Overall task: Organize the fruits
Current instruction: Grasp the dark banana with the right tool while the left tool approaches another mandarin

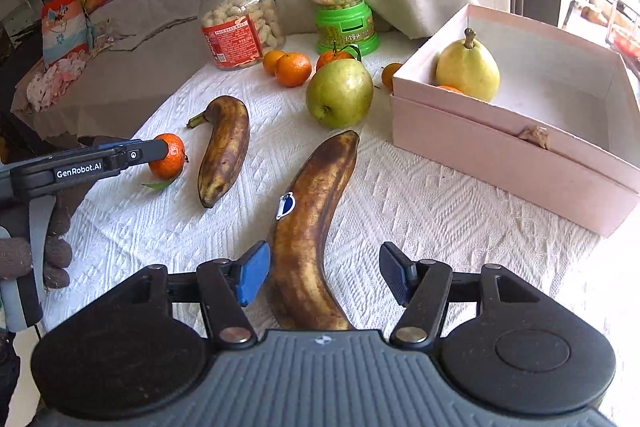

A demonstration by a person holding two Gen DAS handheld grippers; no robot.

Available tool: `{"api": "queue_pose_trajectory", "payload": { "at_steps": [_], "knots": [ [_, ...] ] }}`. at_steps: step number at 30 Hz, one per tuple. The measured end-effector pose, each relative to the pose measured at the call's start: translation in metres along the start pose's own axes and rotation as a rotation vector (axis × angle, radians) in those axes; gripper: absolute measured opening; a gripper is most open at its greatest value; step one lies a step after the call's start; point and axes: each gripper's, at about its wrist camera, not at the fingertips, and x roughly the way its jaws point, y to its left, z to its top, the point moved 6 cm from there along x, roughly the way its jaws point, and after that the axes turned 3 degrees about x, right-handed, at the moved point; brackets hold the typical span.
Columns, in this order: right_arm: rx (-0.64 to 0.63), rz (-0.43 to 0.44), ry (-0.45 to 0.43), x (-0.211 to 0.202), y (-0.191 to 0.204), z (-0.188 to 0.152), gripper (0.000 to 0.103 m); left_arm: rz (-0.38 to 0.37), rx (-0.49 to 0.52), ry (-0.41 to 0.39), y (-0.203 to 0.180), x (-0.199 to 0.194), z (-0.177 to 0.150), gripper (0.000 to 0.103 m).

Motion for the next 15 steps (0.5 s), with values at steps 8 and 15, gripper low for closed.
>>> {"api": "queue_pose_trajectory", "payload": {
  "at_steps": [8, 15],
  "knots": [
    [-0.095, -0.036, -0.011, 0.007, 0.016, -0.011, 0.071, 0.011, 0.013, 0.015, 0.002, 0.015, 0.004, 0.053],
    [-0.113, -0.058, -0.011, 0.023, 0.022, -0.008, 0.06, -0.002, 0.053, 0.044, -0.003, 0.023, 0.004, 0.05]
  ]
}}
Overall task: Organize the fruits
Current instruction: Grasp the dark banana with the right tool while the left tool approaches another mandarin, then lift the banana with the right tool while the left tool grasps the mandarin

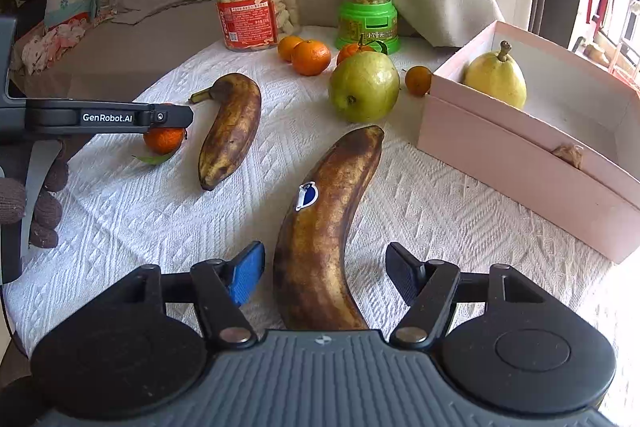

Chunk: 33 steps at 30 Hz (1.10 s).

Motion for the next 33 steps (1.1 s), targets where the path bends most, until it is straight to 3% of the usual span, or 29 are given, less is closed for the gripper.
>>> {"api": "queue_pose_trajectory", "payload": {
  "at_steps": [4, 12, 17, 21, 26, 29, 33],
  "knots": [
    [-0.025, 0.025, 0.003, -0.002, 0.005, -0.003, 0.037, -0.005, 0.023, 0.008, -0.002, -0.003, -0.002, 0.05],
    [-0.038, 0.001, -0.008, -0.021, 0.001, -0.015, 0.037, -0.055, 0.038, -0.002, -0.01, -0.022, -0.005, 0.049],
    [-0.031, -0.003, -0.016, -0.028, -0.004, -0.023, 0.038, -0.131, 0.057, -0.057, -0.031, -0.043, 0.006, 0.049],
    [-0.003, -0.004, -0.018, -0.028, -0.008, -0.023, 0.048, -0.247, 0.073, -0.098, -0.062, -0.053, 0.019, 0.049],
    [0.046, -0.009, -0.034, -0.03, -0.017, -0.022, 0.062, -0.355, 0.104, -0.082, -0.103, -0.032, 0.011, 0.049],
    [0.051, -0.017, -0.046, -0.034, -0.019, -0.023, 0.069, -0.368, 0.119, -0.053, -0.115, -0.013, -0.004, 0.049],
    [0.052, -0.019, -0.059, -0.04, -0.022, -0.025, 0.071, -0.331, 0.149, -0.04, -0.112, -0.005, -0.023, 0.049]
  ]
}}
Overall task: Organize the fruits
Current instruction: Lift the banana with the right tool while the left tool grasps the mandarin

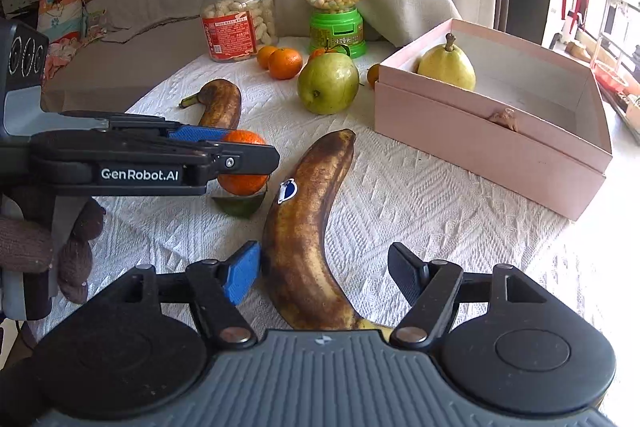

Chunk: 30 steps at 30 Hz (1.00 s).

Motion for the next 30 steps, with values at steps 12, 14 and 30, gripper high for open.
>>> {"api": "queue_pose_trajectory", "payload": {
  "at_steps": [12, 14, 30],
  "knots": [
    [0.031, 0.002, 0.006, 0.006, -0.001, 0.003, 0.073, 0.054, 0.077, 0.062, 0.011, -0.043, -0.028, 0.053],
    [0.028, 0.0, 0.008, 0.006, 0.0, 0.002, 0.073, 0.061, 0.09, 0.08, 0.011, -0.048, -0.034, 0.053],
    [-0.007, -0.006, 0.03, 0.014, 0.005, -0.007, 0.079, 0.025, 0.022, 0.085, 0.008, -0.056, -0.033, 0.051]
  ]
}}
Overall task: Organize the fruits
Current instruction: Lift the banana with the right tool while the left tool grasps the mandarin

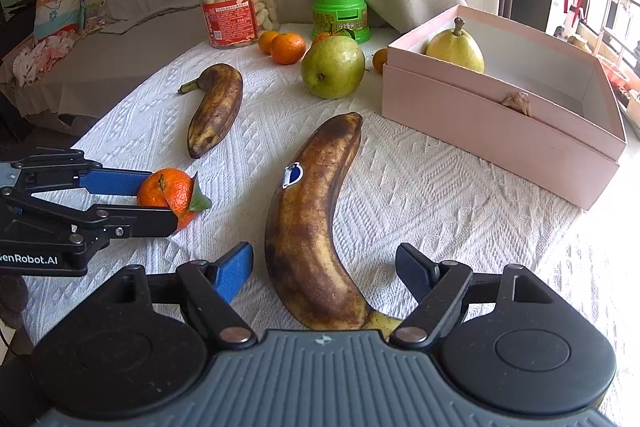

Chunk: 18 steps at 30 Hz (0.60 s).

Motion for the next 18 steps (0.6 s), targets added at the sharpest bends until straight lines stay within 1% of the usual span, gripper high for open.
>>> {"api": "queue_pose_trajectory", "payload": {
  "at_steps": [3, 5, 7, 11, 14, 16, 18],
  "knots": [
    [-0.015, -0.019, -0.031, 0.002, 0.001, -0.004, 0.08, 0.003, -0.028, -0.003, 0.002, 0.003, 0.002, 0.051],
    [-0.029, -0.039, -0.042, 0.003, 0.003, -0.006, 0.083, 0.015, -0.037, 0.001, 0.001, 0.008, 0.003, 0.053],
    [-0.043, -0.055, -0.049, 0.003, 0.004, -0.008, 0.085, 0.03, -0.036, 0.012, 0.0, 0.013, 0.003, 0.053],
    [-0.032, -0.056, -0.049, 0.004, 0.002, -0.008, 0.088, 0.047, -0.033, 0.025, -0.002, 0.023, 0.003, 0.053],
    [-0.03, -0.056, -0.049, 0.005, 0.001, -0.009, 0.093, 0.047, -0.037, 0.022, -0.001, 0.024, 0.003, 0.052],
    [-0.038, -0.048, -0.044, 0.007, 0.003, -0.01, 0.101, 0.043, -0.041, 0.02, 0.001, 0.024, 0.002, 0.052],
    [-0.033, -0.051, -0.051, 0.008, 0.004, -0.012, 0.103, 0.034, -0.05, 0.017, 0.002, 0.023, 0.001, 0.052]
  ]
}}
